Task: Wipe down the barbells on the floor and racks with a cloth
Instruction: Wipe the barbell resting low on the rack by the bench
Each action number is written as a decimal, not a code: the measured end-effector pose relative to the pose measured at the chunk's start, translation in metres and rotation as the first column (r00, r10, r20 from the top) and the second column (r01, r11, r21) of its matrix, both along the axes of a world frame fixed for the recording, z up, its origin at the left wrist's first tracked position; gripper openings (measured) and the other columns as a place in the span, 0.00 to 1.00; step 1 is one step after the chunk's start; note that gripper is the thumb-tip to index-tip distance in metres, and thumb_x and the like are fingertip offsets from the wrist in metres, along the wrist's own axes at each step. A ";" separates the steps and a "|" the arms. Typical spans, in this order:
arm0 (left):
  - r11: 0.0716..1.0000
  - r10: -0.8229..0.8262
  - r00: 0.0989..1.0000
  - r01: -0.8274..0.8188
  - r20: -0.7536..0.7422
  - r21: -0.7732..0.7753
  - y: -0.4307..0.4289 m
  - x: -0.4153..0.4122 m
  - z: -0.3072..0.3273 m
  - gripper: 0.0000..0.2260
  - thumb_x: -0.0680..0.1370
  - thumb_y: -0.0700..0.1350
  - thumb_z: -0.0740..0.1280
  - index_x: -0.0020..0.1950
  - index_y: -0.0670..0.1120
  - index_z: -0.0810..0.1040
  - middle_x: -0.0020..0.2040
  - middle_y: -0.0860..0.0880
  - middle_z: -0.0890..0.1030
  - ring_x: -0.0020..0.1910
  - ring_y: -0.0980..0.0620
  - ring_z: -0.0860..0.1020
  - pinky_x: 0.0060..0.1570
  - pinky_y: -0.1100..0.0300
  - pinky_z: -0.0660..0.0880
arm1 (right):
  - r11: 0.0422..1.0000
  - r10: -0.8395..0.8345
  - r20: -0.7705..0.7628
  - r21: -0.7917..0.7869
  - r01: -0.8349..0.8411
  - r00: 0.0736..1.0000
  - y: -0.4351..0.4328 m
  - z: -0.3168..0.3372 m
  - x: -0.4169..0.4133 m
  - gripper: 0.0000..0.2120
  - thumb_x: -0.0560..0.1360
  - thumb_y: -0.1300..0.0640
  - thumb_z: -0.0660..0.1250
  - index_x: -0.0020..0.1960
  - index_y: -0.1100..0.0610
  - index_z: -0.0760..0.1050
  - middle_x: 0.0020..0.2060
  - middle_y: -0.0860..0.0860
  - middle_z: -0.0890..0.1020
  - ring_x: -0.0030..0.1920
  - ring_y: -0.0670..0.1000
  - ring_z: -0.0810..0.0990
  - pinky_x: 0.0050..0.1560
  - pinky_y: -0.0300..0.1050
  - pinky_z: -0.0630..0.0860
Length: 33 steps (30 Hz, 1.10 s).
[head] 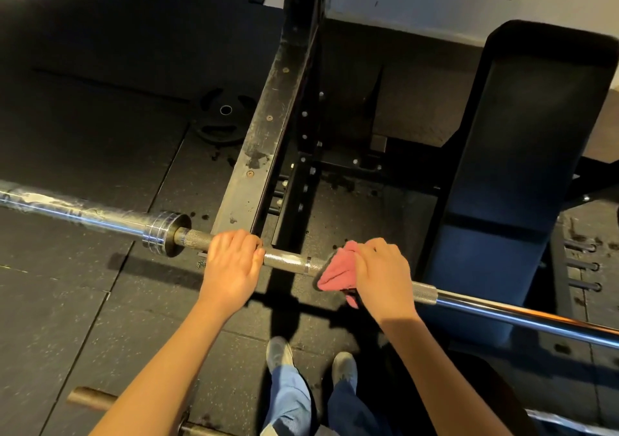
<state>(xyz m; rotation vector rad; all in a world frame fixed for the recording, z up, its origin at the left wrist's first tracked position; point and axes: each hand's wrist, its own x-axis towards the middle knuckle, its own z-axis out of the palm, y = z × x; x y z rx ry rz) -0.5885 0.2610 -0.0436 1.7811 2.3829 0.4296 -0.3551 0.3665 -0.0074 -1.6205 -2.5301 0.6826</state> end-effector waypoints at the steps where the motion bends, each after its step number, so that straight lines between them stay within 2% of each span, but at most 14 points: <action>1: 1.000 0.000 1.000 0.000 0.003 0.006 0.000 0.000 0.000 0.14 0.80 0.50 0.52 0.48 0.47 0.75 0.43 0.52 0.73 0.43 0.51 0.69 0.48 0.56 0.62 | 0.995 0.005 0.003 -0.102 -0.005 1.000 -0.001 0.007 0.005 0.15 0.82 0.57 0.58 0.66 0.54 0.74 0.58 0.53 0.76 0.56 0.55 0.75 0.57 0.49 0.70; 3: 1.000 0.002 1.000 -0.002 0.001 0.016 -0.001 0.001 0.000 0.14 0.80 0.49 0.52 0.48 0.46 0.75 0.43 0.51 0.74 0.44 0.50 0.70 0.48 0.56 0.62 | 0.967 0.012 -0.097 -0.253 -0.037 0.995 -0.004 0.011 0.011 0.16 0.82 0.56 0.55 0.68 0.55 0.70 0.61 0.52 0.76 0.60 0.54 0.75 0.60 0.47 0.69; 6: 1.000 0.009 1.000 -0.009 -0.006 0.011 -0.001 0.002 0.001 0.14 0.80 0.49 0.52 0.48 0.46 0.75 0.44 0.50 0.74 0.44 0.50 0.70 0.48 0.55 0.63 | 0.943 0.150 -0.229 -0.260 -0.209 0.962 -0.011 0.018 -0.014 0.21 0.80 0.54 0.59 0.72 0.49 0.64 0.67 0.45 0.71 0.64 0.48 0.72 0.60 0.42 0.66; 8: 1.000 0.009 1.000 -0.009 -0.005 0.000 -0.001 0.002 0.001 0.14 0.80 0.49 0.52 0.48 0.46 0.75 0.44 0.50 0.74 0.44 0.50 0.70 0.49 0.55 0.63 | 0.933 0.248 -0.233 -0.203 -0.297 0.940 -0.010 0.015 -0.031 0.23 0.80 0.52 0.60 0.74 0.46 0.61 0.67 0.45 0.71 0.62 0.47 0.72 0.58 0.42 0.68; 11: 1.000 0.012 1.000 -0.012 0.003 -0.011 -0.001 0.002 0.001 0.13 0.80 0.50 0.52 0.49 0.47 0.75 0.44 0.51 0.73 0.45 0.51 0.70 0.49 0.56 0.63 | 0.929 0.286 -0.243 -0.168 -0.330 0.927 -0.011 0.002 -0.020 0.19 0.81 0.55 0.60 0.71 0.46 0.67 0.62 0.47 0.74 0.61 0.46 0.72 0.60 0.40 0.67; 14: 1.000 0.017 1.000 -0.017 0.003 -0.016 -0.002 0.002 0.001 0.13 0.80 0.50 0.52 0.49 0.47 0.74 0.45 0.52 0.73 0.46 0.51 0.70 0.50 0.56 0.63 | 0.953 0.278 -0.337 -0.018 -0.301 0.899 -0.021 -0.003 0.014 0.14 0.76 0.59 0.61 0.60 0.50 0.74 0.55 0.45 0.76 0.56 0.42 0.70 0.59 0.32 0.66; 16: 1.000 0.018 1.000 -0.018 -0.003 -0.013 -0.002 0.002 0.000 0.12 0.80 0.49 0.53 0.49 0.47 0.74 0.45 0.51 0.73 0.45 0.51 0.70 0.50 0.56 0.64 | 0.954 0.298 -0.236 0.044 -0.297 0.925 -0.014 -0.006 0.017 0.13 0.71 0.58 0.68 0.55 0.54 0.76 0.51 0.47 0.76 0.53 0.48 0.71 0.50 0.34 0.65; 17: 1.000 0.019 1.000 -0.019 -0.004 -0.010 -0.002 0.002 -0.001 0.12 0.80 0.49 0.53 0.49 0.47 0.74 0.45 0.51 0.73 0.45 0.50 0.70 0.50 0.55 0.64 | 0.950 0.310 -0.170 0.014 -0.313 0.935 -0.009 -0.005 0.009 0.16 0.70 0.55 0.70 0.57 0.54 0.75 0.51 0.47 0.75 0.52 0.51 0.71 0.47 0.36 0.63; 20: 1.000 0.029 1.000 -0.029 -0.011 -0.004 -0.002 0.002 -0.001 0.13 0.80 0.49 0.53 0.49 0.46 0.75 0.45 0.50 0.74 0.46 0.50 0.70 0.50 0.54 0.64 | 0.907 0.393 -0.051 -0.144 -0.396 0.918 -0.001 0.002 -0.032 0.28 0.75 0.46 0.68 0.71 0.52 0.63 0.62 0.48 0.71 0.60 0.53 0.70 0.52 0.43 0.67; 22: 1.000 0.029 0.999 -0.029 -0.022 -0.006 -0.001 0.003 -0.001 0.13 0.80 0.49 0.53 0.49 0.45 0.75 0.45 0.50 0.74 0.46 0.49 0.71 0.51 0.54 0.65 | 0.888 0.440 0.012 -0.158 -0.432 0.898 -0.002 0.004 -0.051 0.25 0.77 0.44 0.64 0.70 0.52 0.65 0.66 0.48 0.71 0.61 0.51 0.72 0.57 0.44 0.68; 25: 1.000 0.022 1.000 -0.023 -0.019 -0.007 -0.002 0.003 -0.001 0.13 0.80 0.49 0.53 0.49 0.45 0.75 0.45 0.50 0.74 0.46 0.49 0.71 0.50 0.54 0.65 | 0.889 0.458 0.083 -0.059 -0.454 0.885 -0.001 0.002 -0.034 0.13 0.78 0.42 0.59 0.56 0.50 0.69 0.45 0.47 0.77 0.43 0.51 0.74 0.44 0.45 0.64; 27: 1.000 0.022 1.000 -0.022 -0.012 0.001 -0.002 0.003 0.000 0.13 0.80 0.49 0.54 0.49 0.46 0.75 0.45 0.50 0.74 0.46 0.50 0.71 0.50 0.54 0.65 | 0.900 0.435 0.162 -0.036 -0.435 0.886 0.002 -0.003 -0.010 0.12 0.77 0.44 0.58 0.56 0.51 0.68 0.39 0.46 0.75 0.40 0.52 0.75 0.39 0.47 0.66; 30: 1.000 0.027 1.000 -0.027 -0.014 0.008 -0.002 0.003 0.000 0.13 0.80 0.49 0.54 0.49 0.45 0.76 0.44 0.49 0.75 0.45 0.49 0.71 0.51 0.54 0.65 | 0.931 0.362 0.166 -0.119 -0.346 0.917 -0.006 -0.001 -0.010 0.16 0.79 0.47 0.58 0.62 0.55 0.69 0.48 0.50 0.76 0.48 0.54 0.74 0.44 0.48 0.70; 33: 0.999 0.034 0.999 -0.033 -0.021 0.006 -0.001 0.004 -0.001 0.14 0.80 0.49 0.53 0.49 0.45 0.76 0.44 0.49 0.75 0.45 0.48 0.72 0.51 0.53 0.66 | 0.929 0.362 0.154 -0.146 -0.341 0.919 -0.008 0.003 -0.038 0.15 0.81 0.45 0.57 0.62 0.53 0.70 0.54 0.49 0.75 0.52 0.54 0.73 0.44 0.45 0.67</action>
